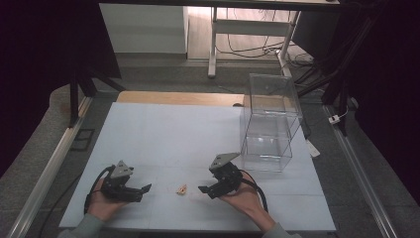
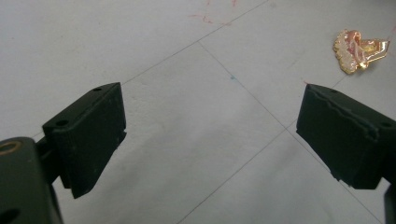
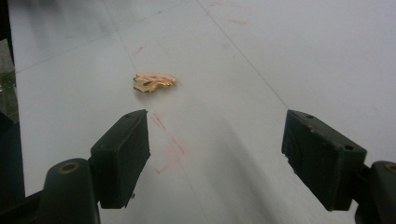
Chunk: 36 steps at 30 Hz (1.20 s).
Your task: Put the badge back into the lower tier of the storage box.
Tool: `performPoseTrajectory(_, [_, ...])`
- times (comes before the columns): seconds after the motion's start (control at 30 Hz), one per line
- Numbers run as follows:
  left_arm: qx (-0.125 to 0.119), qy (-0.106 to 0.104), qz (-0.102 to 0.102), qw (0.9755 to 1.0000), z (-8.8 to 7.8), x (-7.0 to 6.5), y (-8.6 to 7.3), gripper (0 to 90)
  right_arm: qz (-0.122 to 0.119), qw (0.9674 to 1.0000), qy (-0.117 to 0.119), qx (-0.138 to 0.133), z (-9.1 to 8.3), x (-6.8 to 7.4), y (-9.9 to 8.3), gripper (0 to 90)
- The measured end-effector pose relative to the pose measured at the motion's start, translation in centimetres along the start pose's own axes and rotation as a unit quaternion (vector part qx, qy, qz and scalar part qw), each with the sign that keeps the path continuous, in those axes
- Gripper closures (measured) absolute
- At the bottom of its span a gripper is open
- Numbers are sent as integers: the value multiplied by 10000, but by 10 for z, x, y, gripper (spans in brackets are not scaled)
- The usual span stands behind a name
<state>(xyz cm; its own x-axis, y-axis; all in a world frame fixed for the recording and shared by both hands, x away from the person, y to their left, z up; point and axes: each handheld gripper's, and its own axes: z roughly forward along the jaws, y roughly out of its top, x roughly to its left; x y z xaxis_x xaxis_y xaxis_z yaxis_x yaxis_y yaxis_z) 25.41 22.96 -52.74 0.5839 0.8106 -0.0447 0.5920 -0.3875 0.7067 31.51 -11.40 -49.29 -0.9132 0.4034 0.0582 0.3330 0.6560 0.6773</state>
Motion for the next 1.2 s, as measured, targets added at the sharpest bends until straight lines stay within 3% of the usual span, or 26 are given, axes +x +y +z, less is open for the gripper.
performPoseTrajectory(0.37, [22,1,9,10000,1,-1,0,82,-226,9994,206,161,17,12,17,234])
performPoseTrajectory(0.83, [4,23,-12,10000,0,-1,-1,79,-483,9975,306,410,41,24,27,227])
performPoseTrajectory(1.2, [45,0,-9,10000,0,-1,-1,80,-531,9965,392,514,54,30,34,226])
